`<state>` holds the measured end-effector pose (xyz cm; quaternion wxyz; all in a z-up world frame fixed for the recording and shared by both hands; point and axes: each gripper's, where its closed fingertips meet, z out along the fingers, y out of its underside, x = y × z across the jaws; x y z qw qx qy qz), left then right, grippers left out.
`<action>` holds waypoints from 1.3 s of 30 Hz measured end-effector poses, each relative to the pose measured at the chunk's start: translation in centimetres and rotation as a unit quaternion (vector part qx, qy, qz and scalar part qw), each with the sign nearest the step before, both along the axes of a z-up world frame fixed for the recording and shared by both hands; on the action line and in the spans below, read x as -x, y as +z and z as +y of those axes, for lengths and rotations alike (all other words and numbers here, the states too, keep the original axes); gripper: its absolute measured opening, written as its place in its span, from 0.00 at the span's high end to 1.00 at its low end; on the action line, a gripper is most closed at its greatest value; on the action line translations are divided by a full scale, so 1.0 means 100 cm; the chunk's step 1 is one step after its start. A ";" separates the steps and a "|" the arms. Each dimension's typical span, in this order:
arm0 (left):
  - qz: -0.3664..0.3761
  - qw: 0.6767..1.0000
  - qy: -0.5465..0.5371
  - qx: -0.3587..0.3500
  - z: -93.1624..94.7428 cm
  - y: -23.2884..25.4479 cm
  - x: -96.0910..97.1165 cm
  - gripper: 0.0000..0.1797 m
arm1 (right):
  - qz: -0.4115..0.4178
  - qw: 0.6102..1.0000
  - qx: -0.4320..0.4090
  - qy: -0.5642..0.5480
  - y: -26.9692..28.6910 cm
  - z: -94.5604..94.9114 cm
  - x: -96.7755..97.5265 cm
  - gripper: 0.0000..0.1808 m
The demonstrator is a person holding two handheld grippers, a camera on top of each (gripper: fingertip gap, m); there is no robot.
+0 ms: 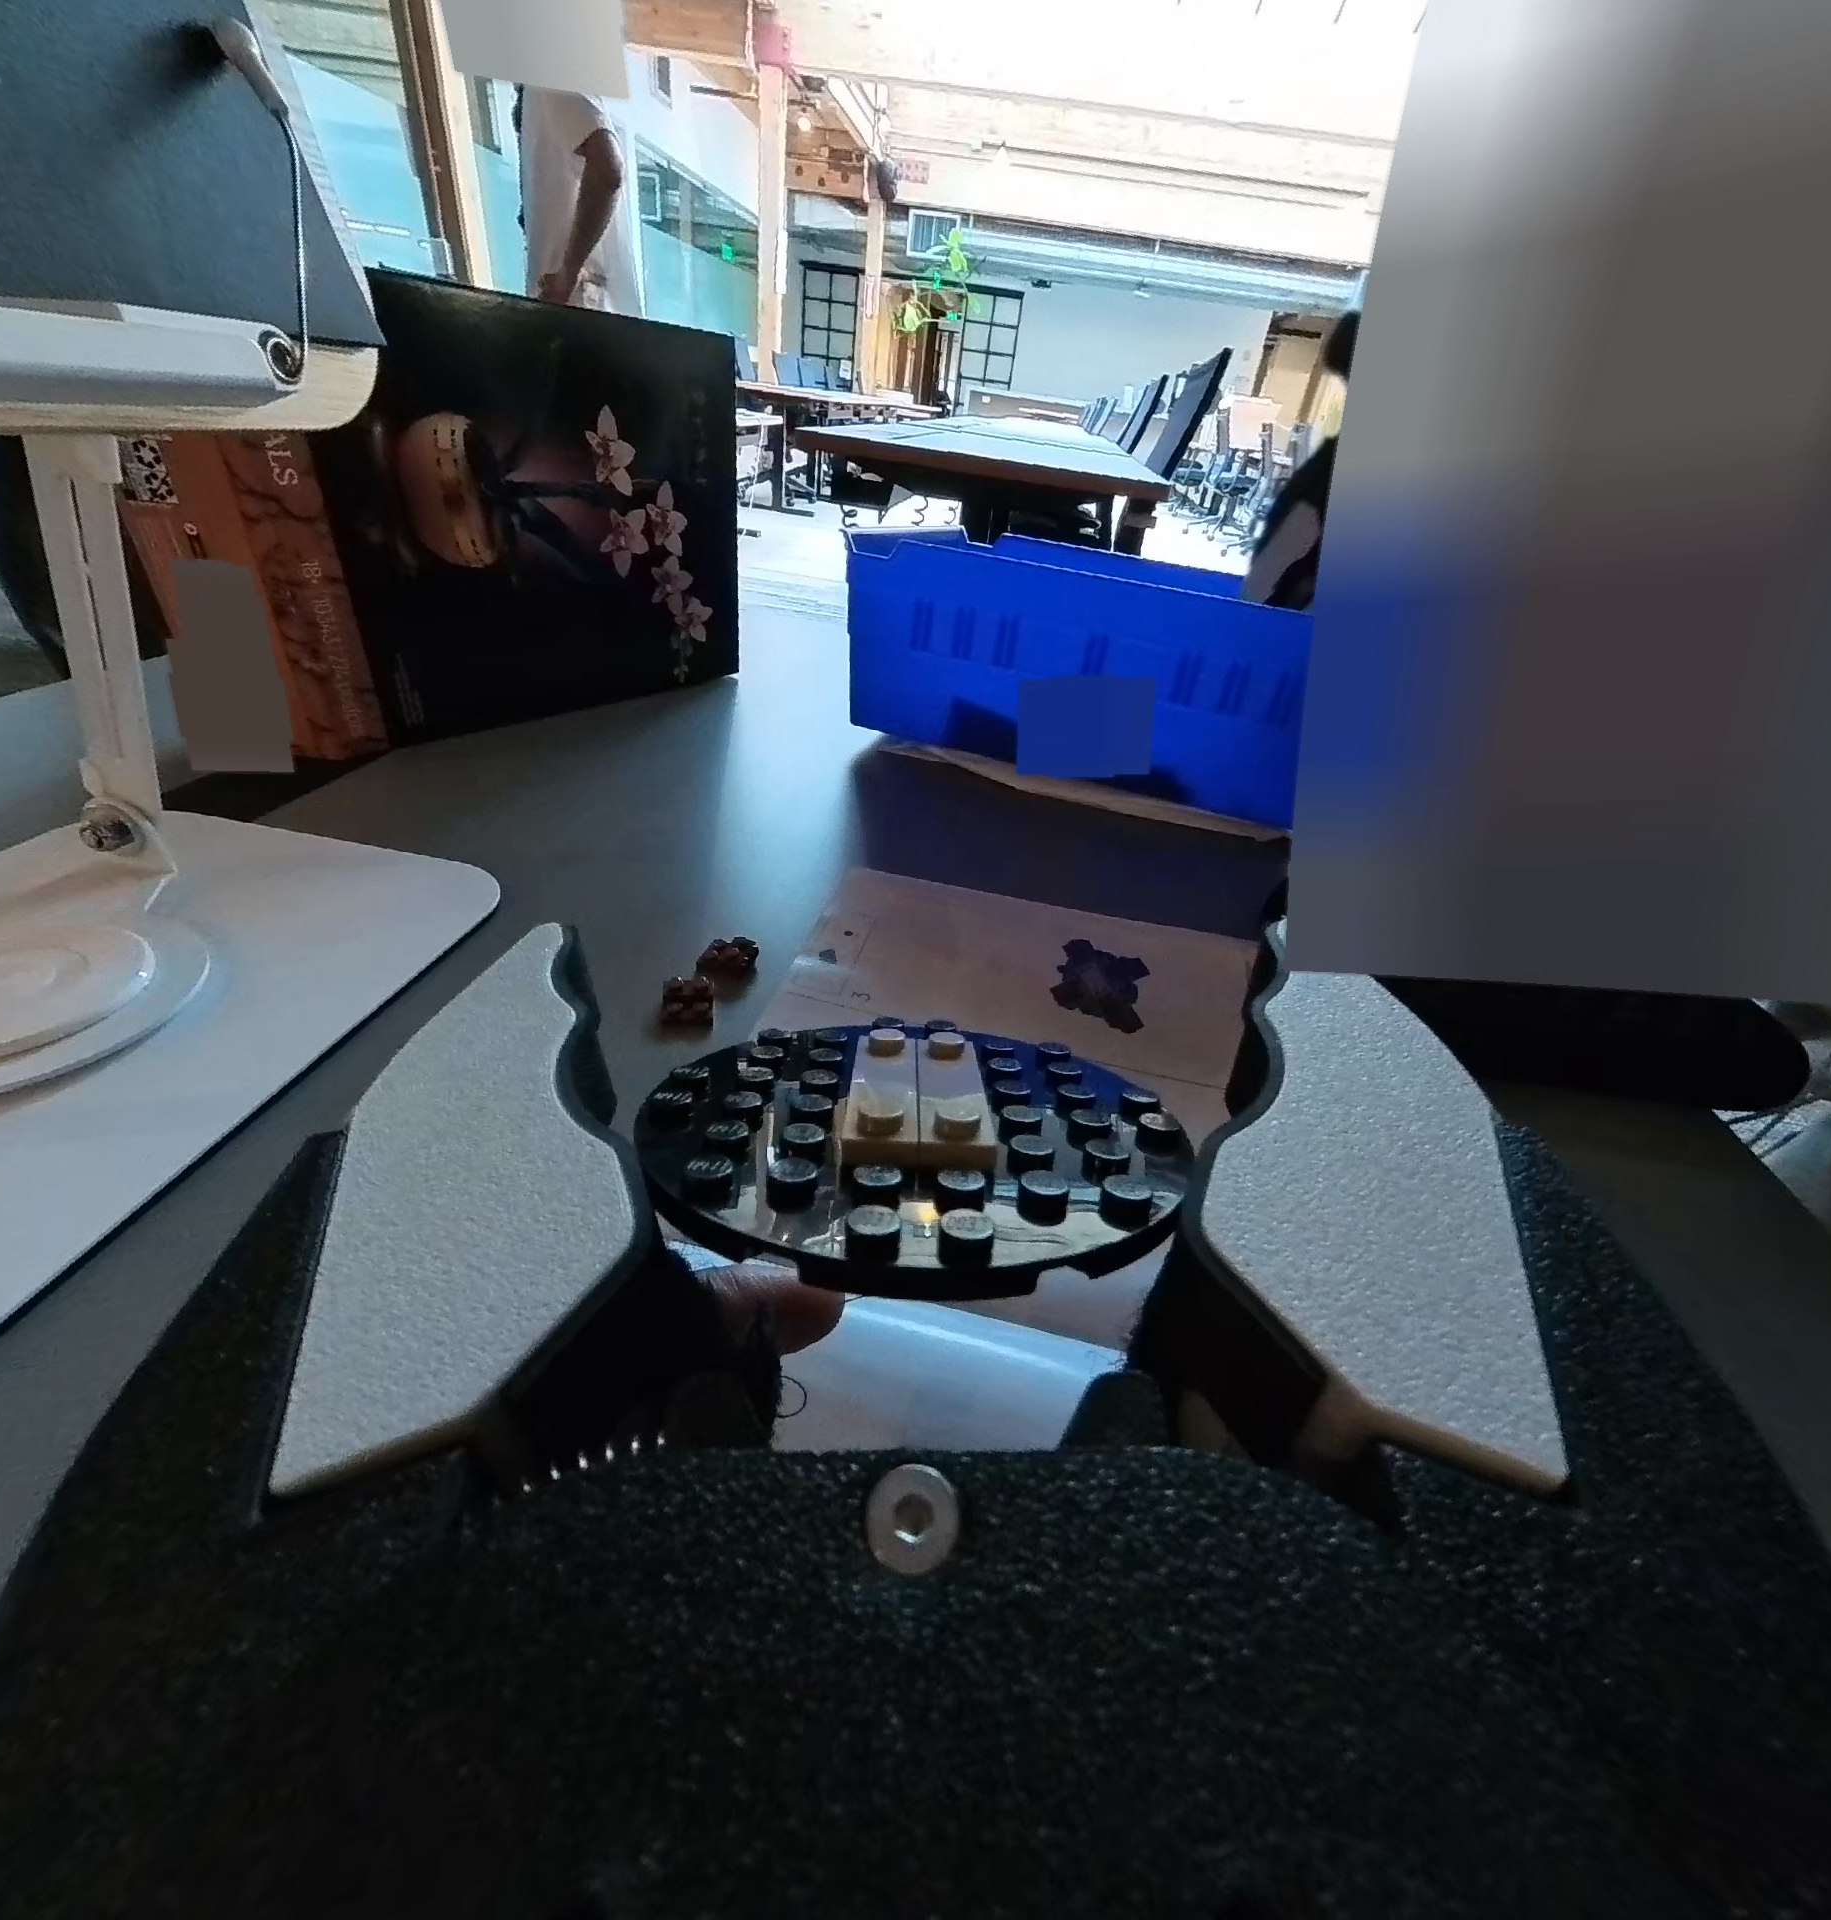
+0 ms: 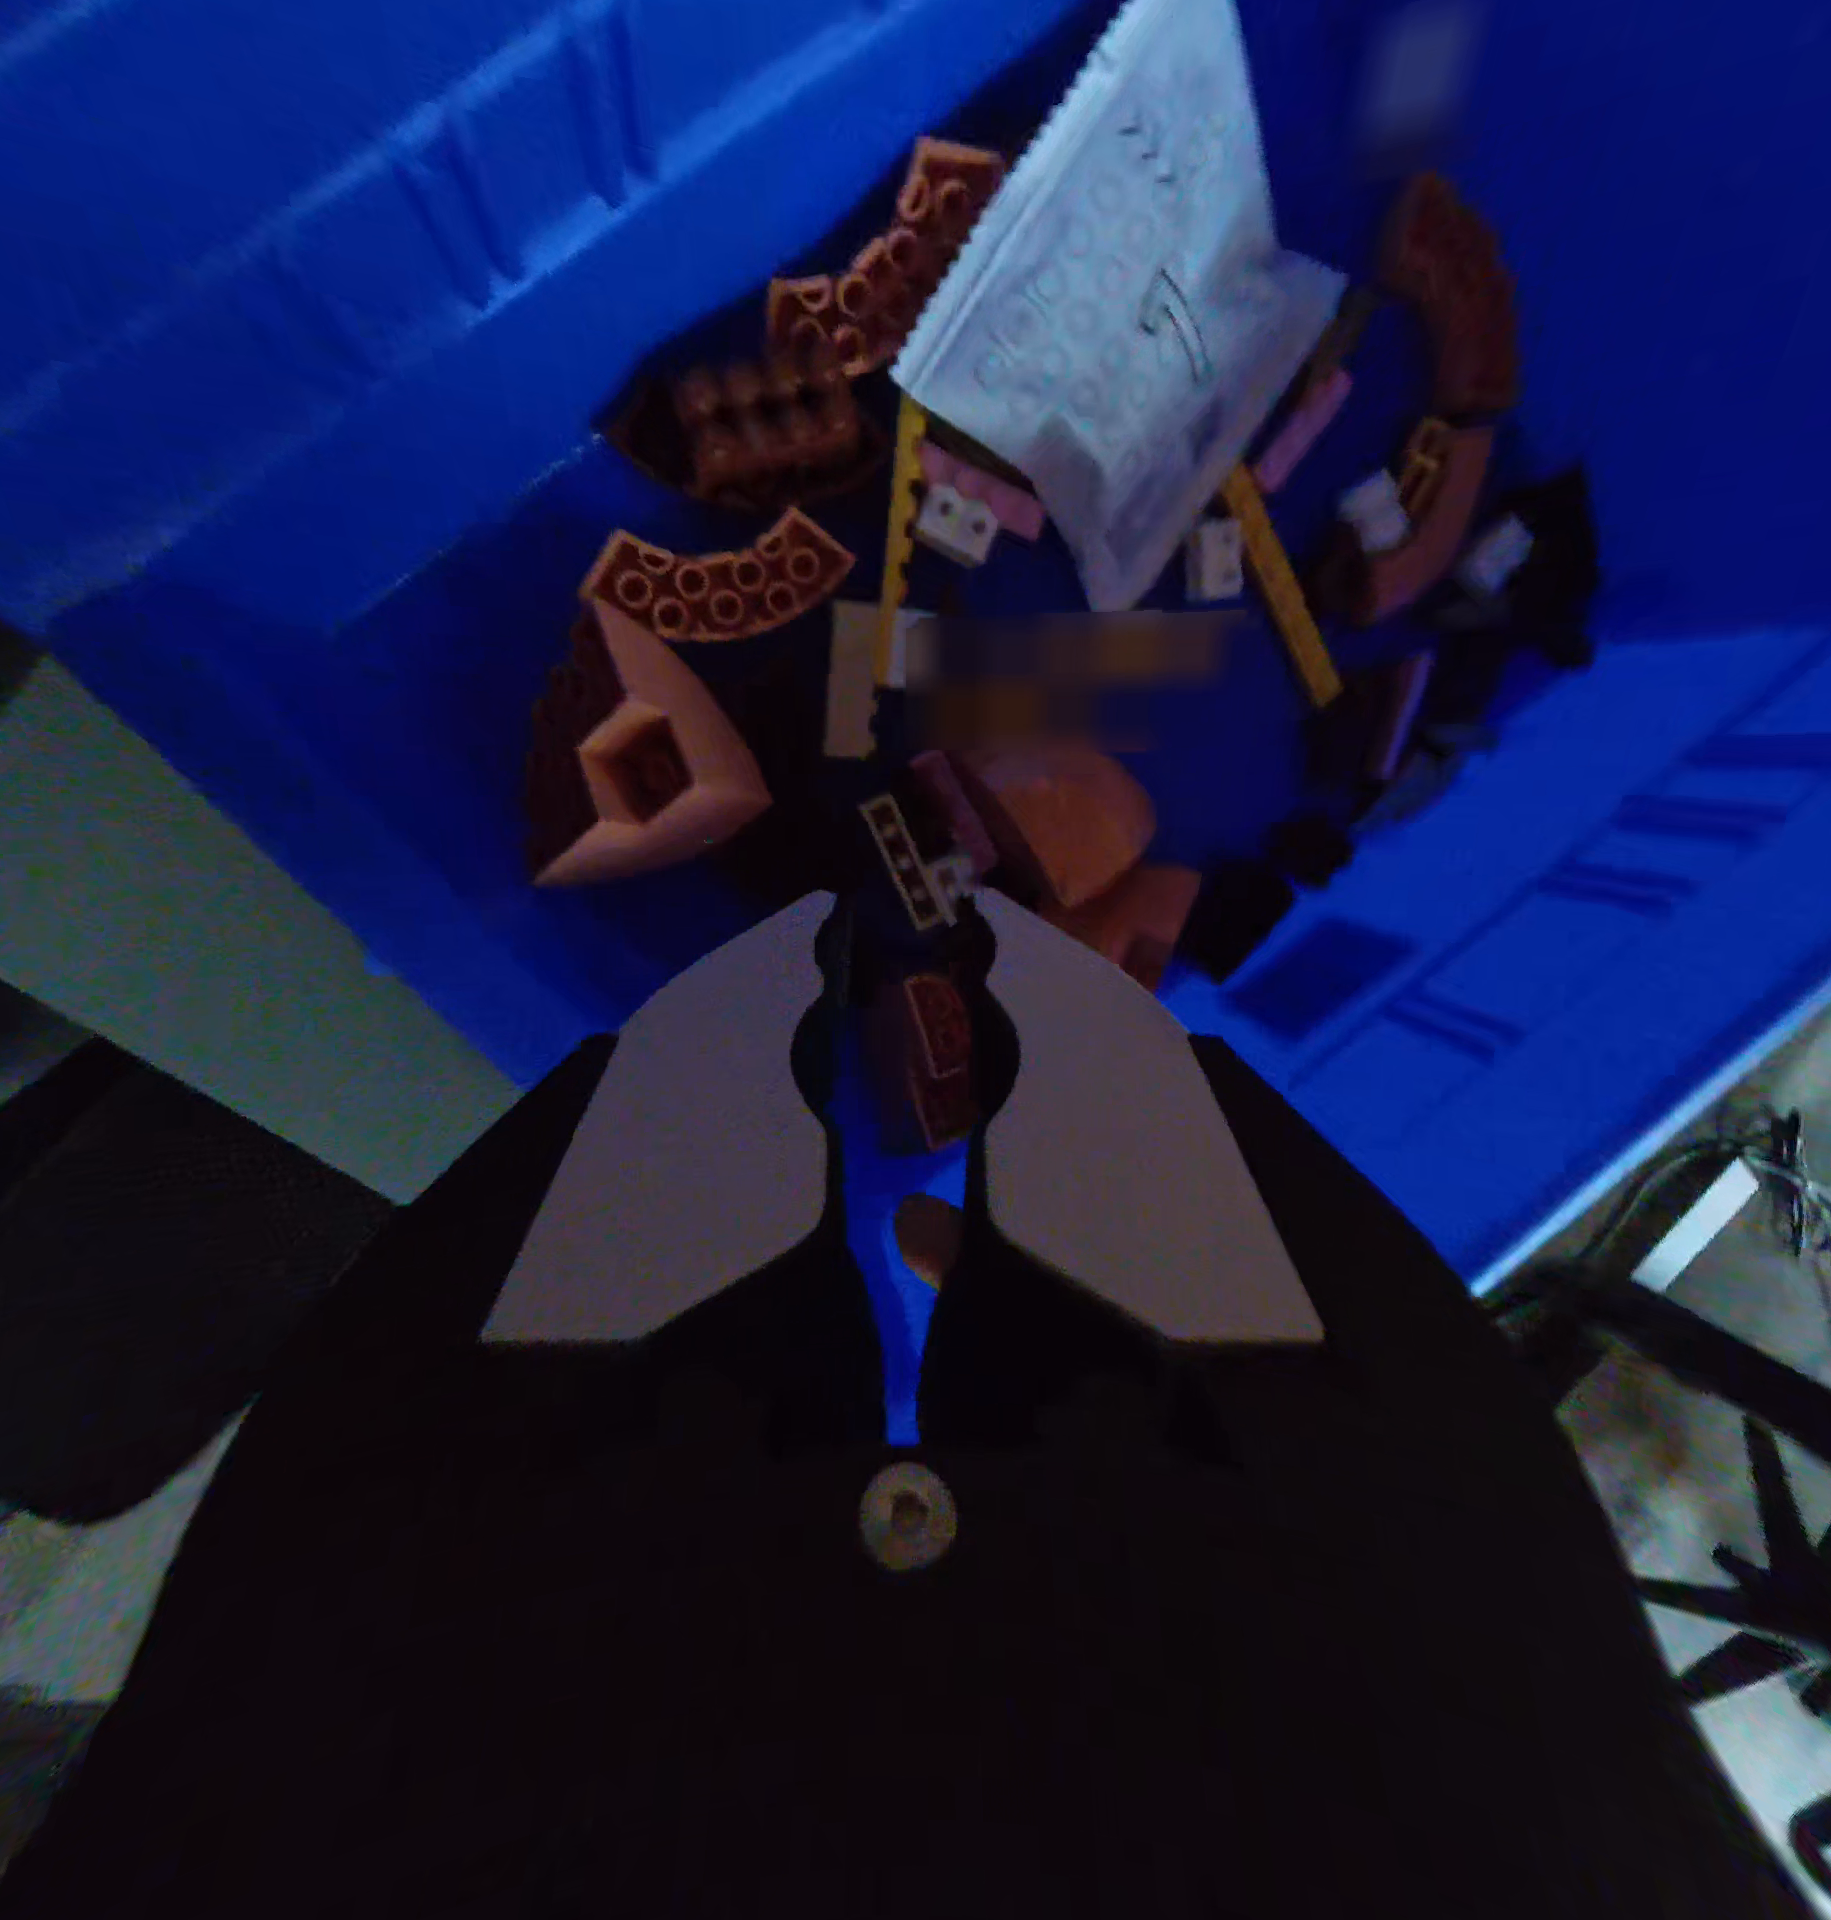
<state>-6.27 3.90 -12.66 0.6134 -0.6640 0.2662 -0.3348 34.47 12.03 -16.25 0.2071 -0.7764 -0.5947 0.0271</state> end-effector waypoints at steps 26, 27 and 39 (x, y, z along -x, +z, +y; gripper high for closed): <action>0.003 1.000 -0.005 0.003 -0.001 0.000 -0.001 0.35 | 0.085 0.978 0.165 0.096 0.014 0.022 0.026 0.98; 0.005 1.000 -0.006 0.003 0.000 -0.001 -0.002 0.35 | 0.113 0.973 0.176 0.091 0.023 0.021 0.030 0.98; 0.038 0.999 -0.016 0.001 -0.003 -0.007 -0.009 0.35 | 0.162 0.941 0.150 0.257 0.112 -0.011 0.187 0.98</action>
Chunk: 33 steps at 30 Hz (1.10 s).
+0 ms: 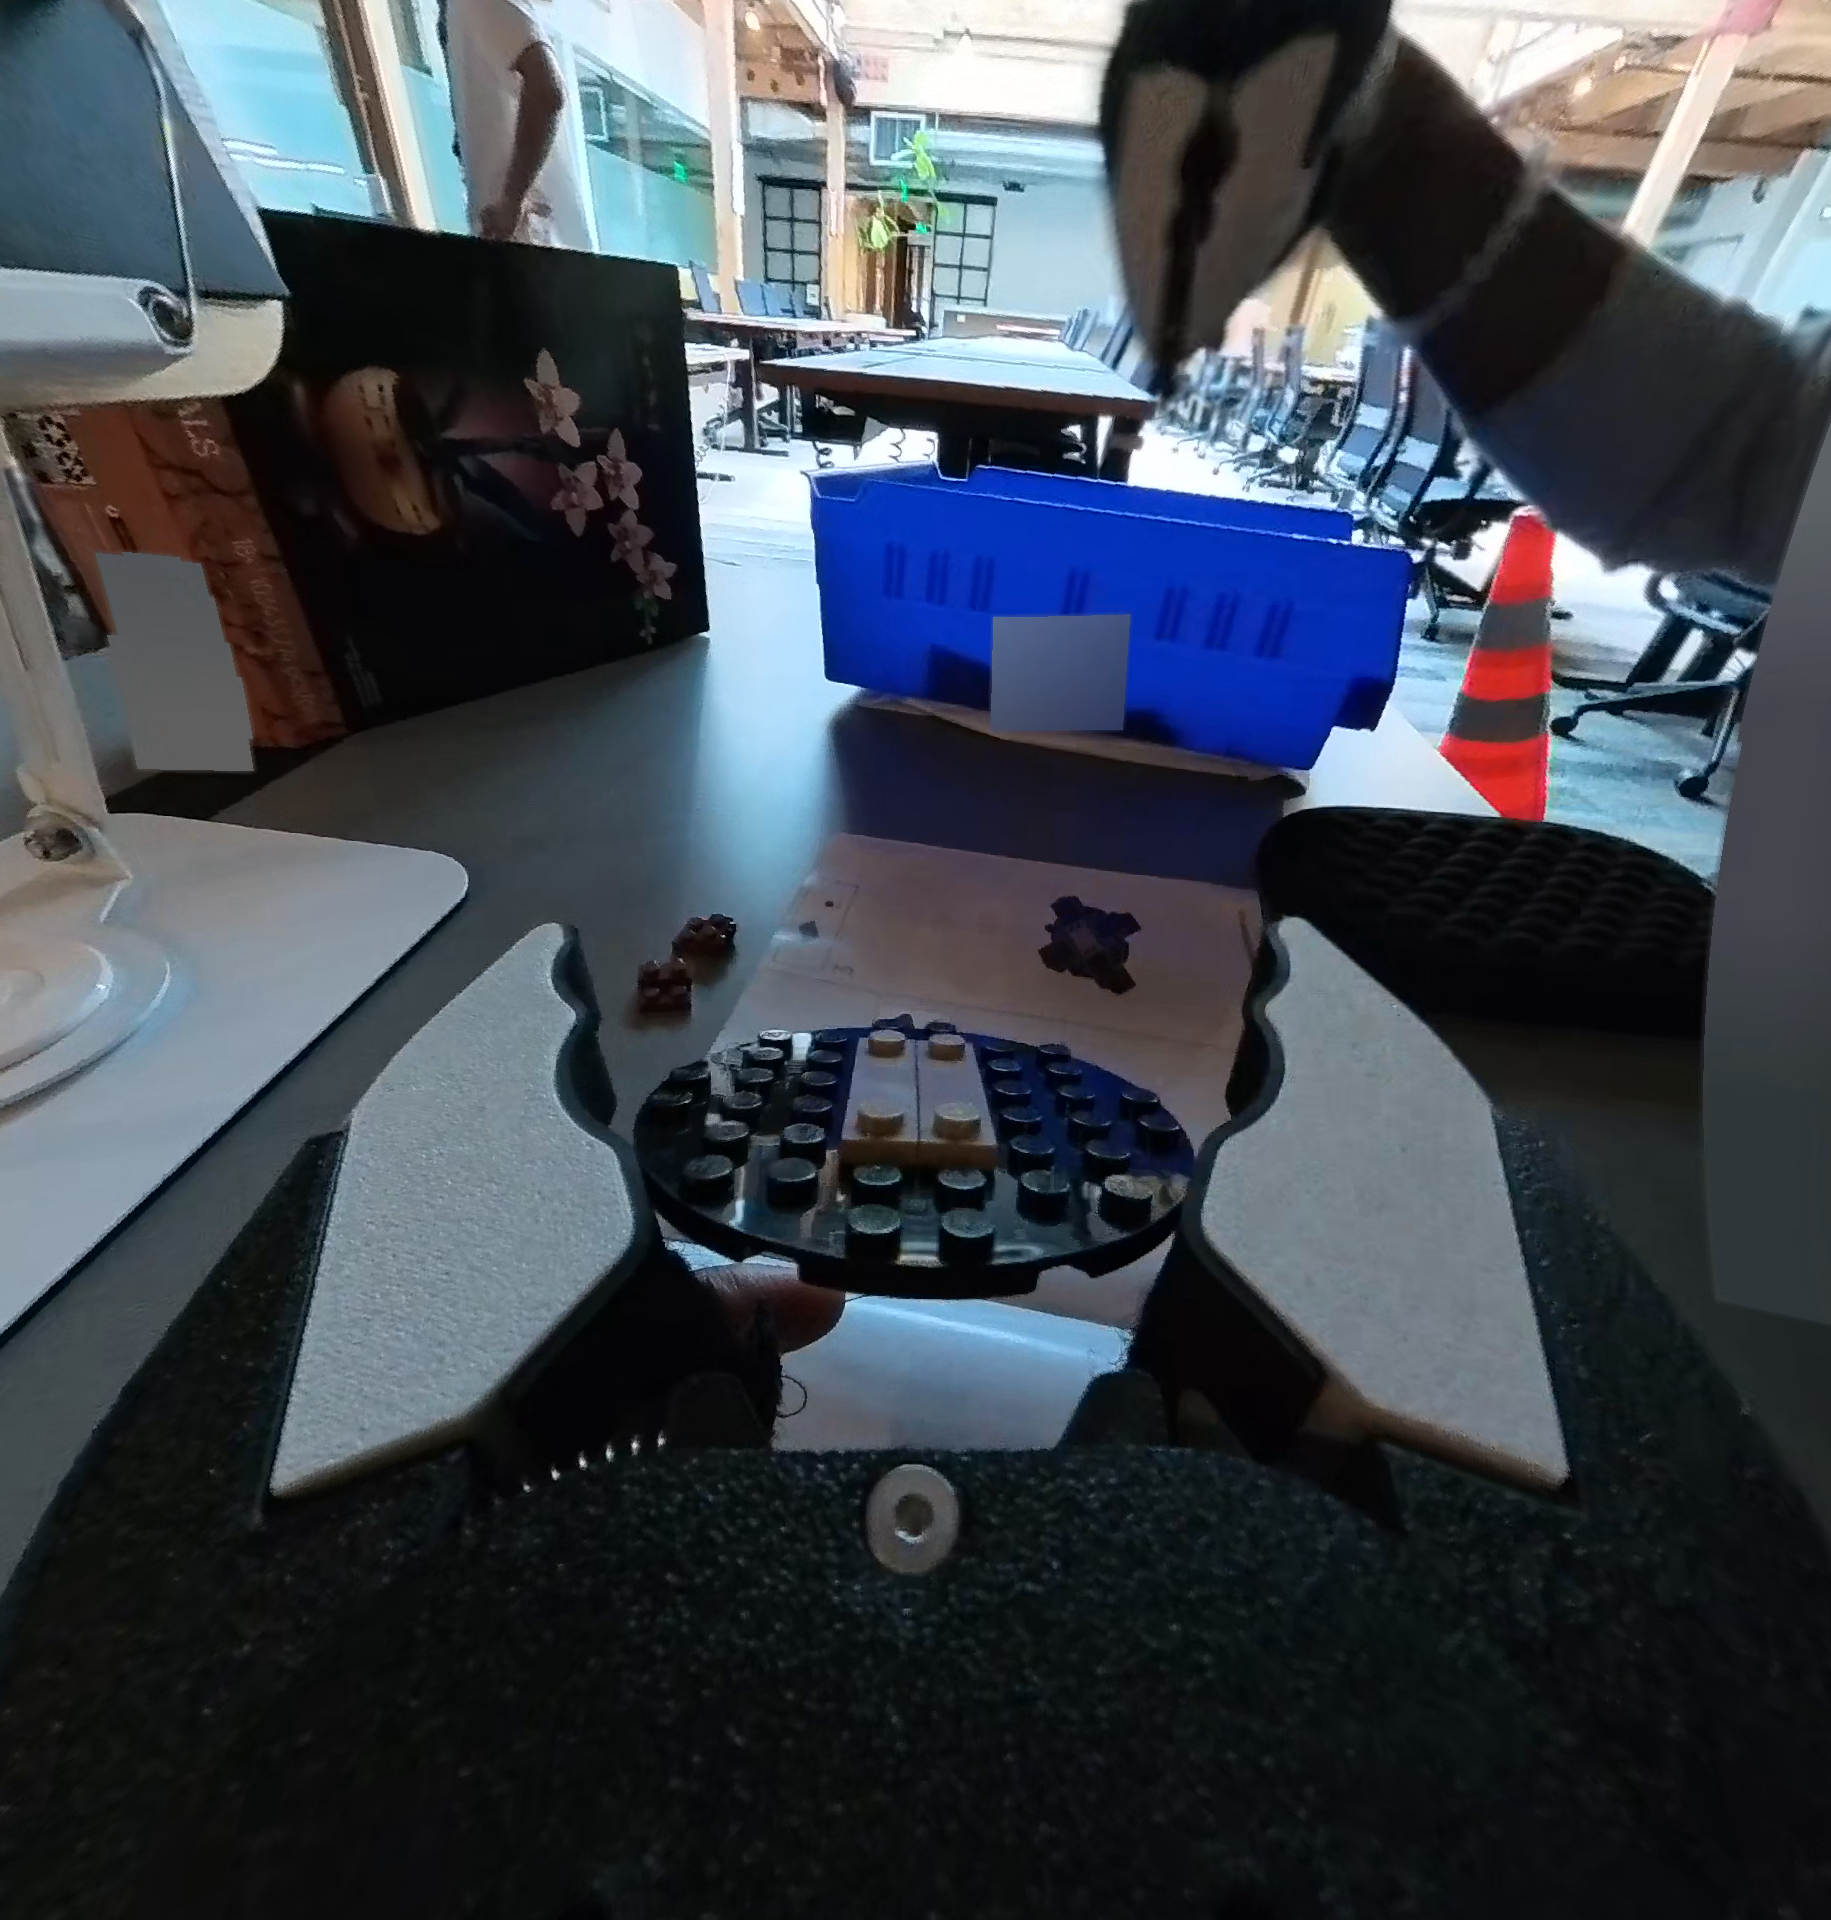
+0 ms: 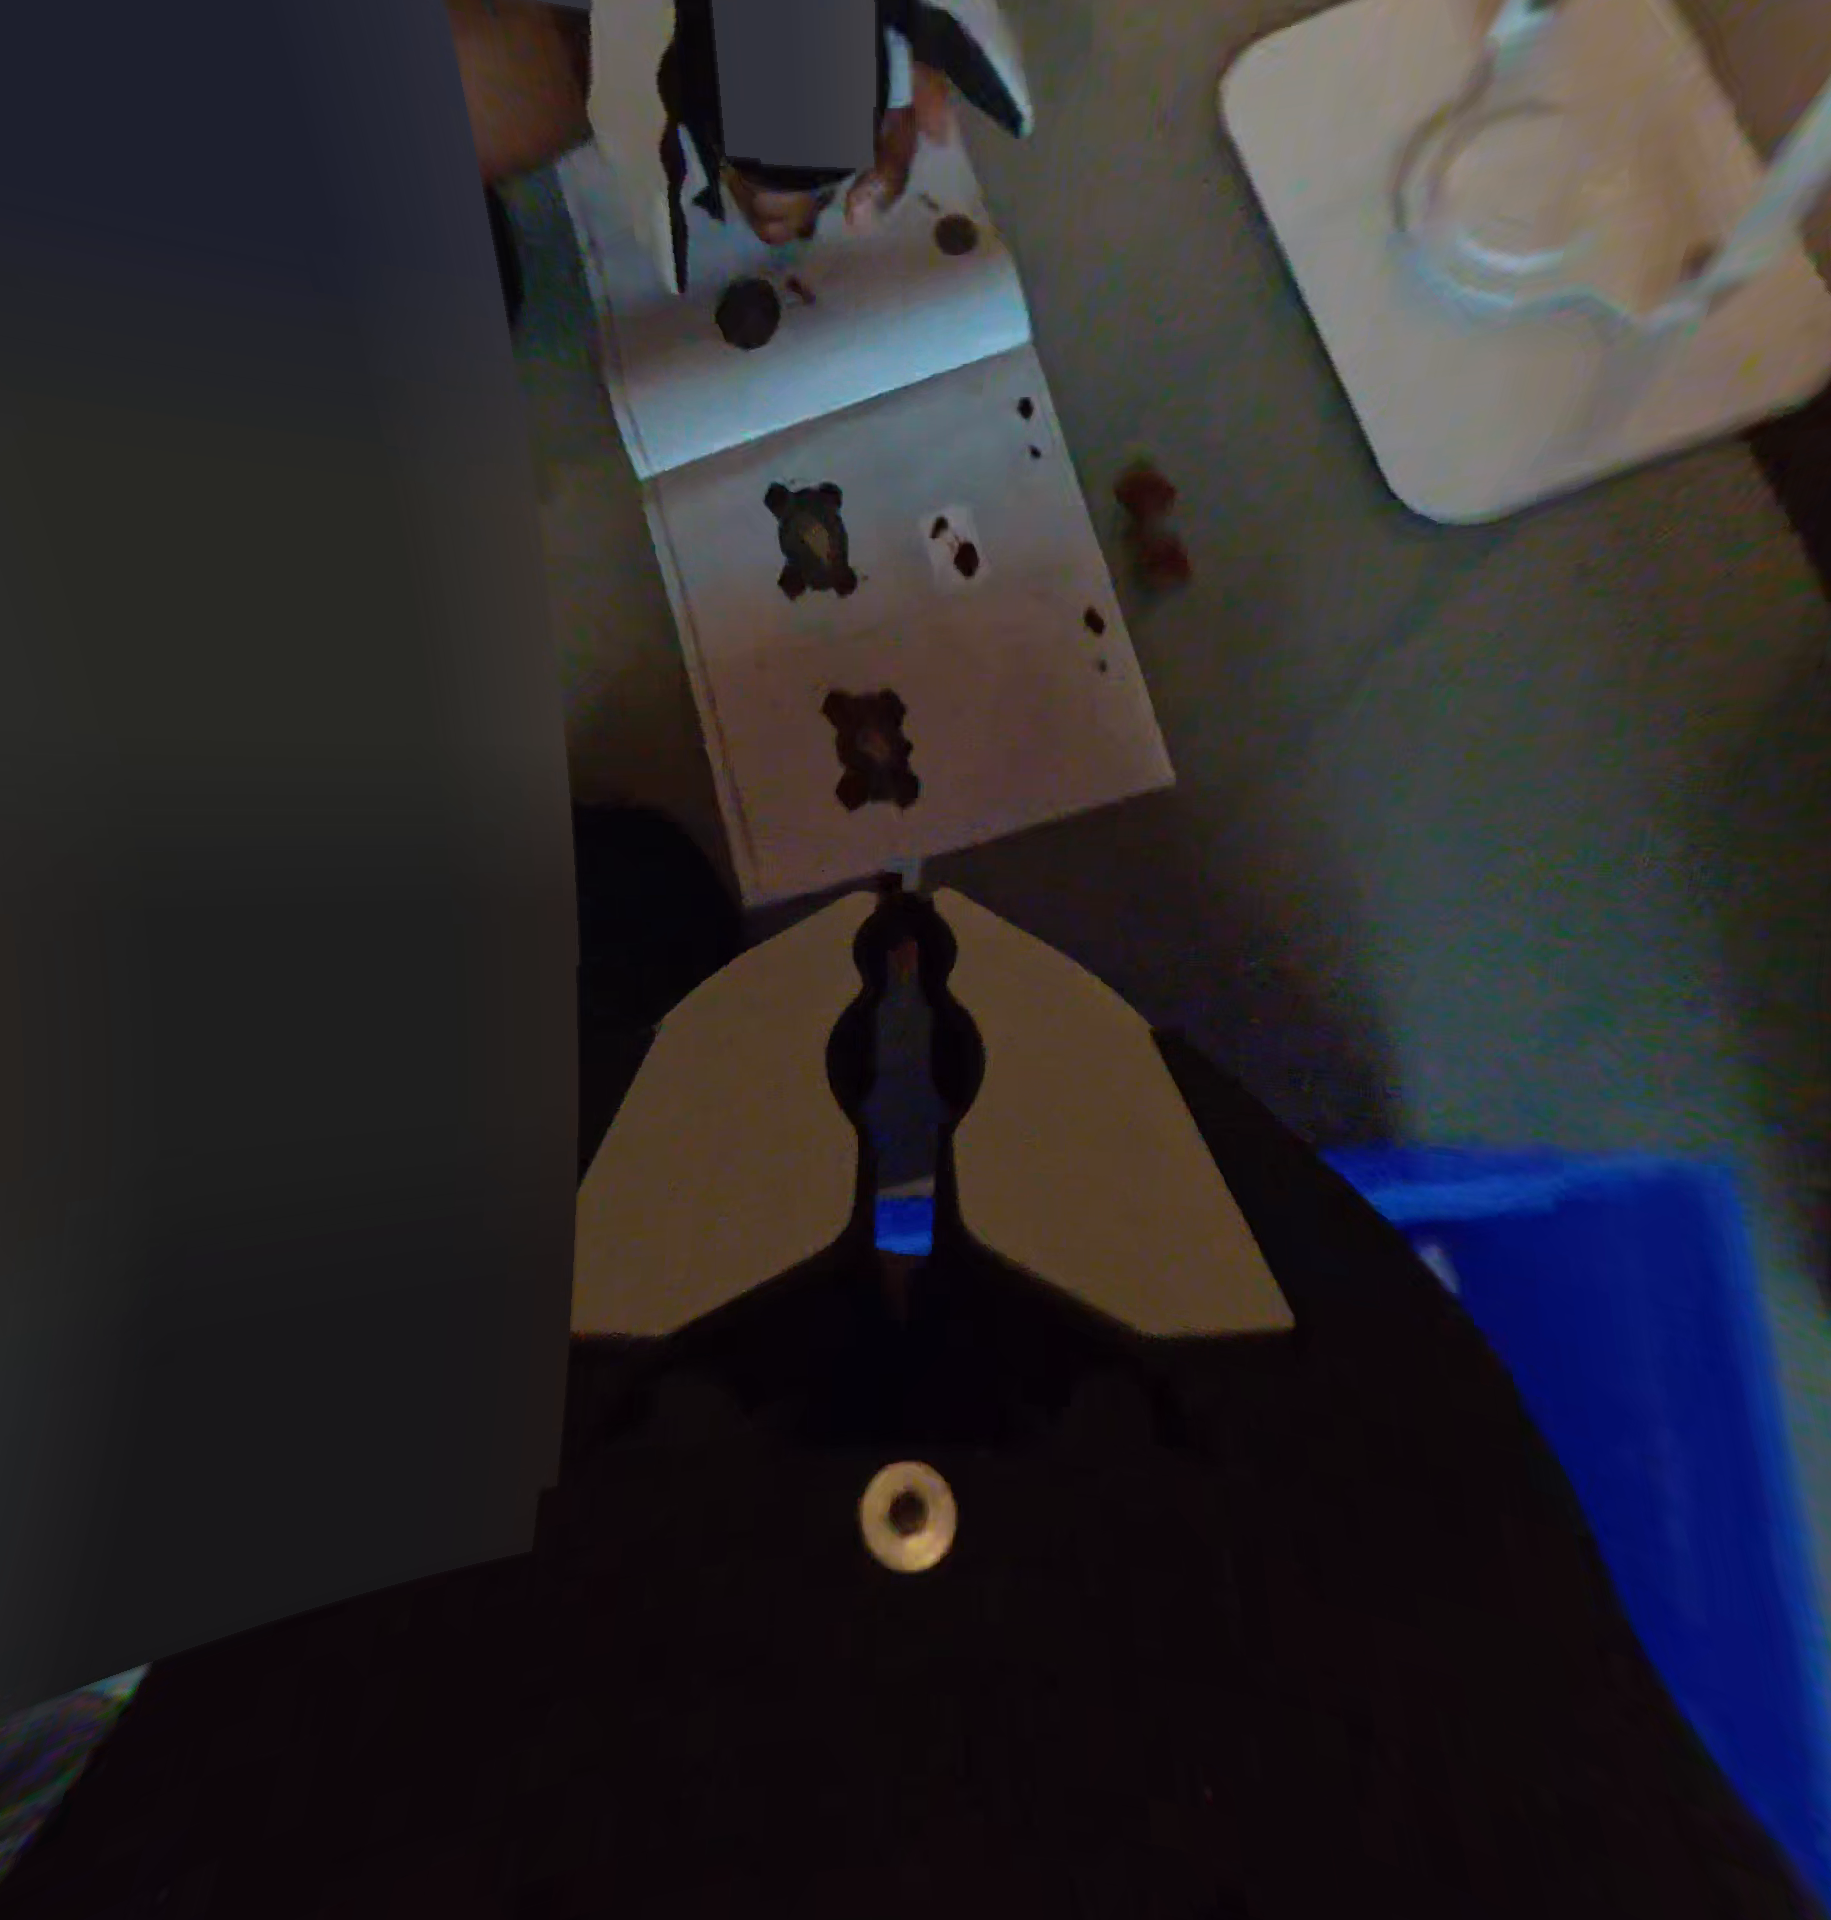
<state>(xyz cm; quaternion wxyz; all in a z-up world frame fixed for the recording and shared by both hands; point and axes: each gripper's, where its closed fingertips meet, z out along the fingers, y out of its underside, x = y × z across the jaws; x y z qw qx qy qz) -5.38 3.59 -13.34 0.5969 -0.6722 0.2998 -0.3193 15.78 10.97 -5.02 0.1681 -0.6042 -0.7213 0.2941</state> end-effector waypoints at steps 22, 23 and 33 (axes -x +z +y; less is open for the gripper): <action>-0.015 1.000 -0.017 -0.004 -0.004 0.004 0.000 0.35 | -0.259 0.944 0.098 0.181 -0.159 0.005 0.220 0.98; -0.015 1.000 -0.018 -0.004 -0.004 0.004 0.000 0.35 | -0.262 0.943 0.090 0.181 -0.162 0.007 0.220 0.97; -0.015 1.000 -0.017 -0.003 -0.004 0.004 -0.001 0.35 | -0.239 0.951 0.053 0.190 -0.164 0.014 0.228 0.95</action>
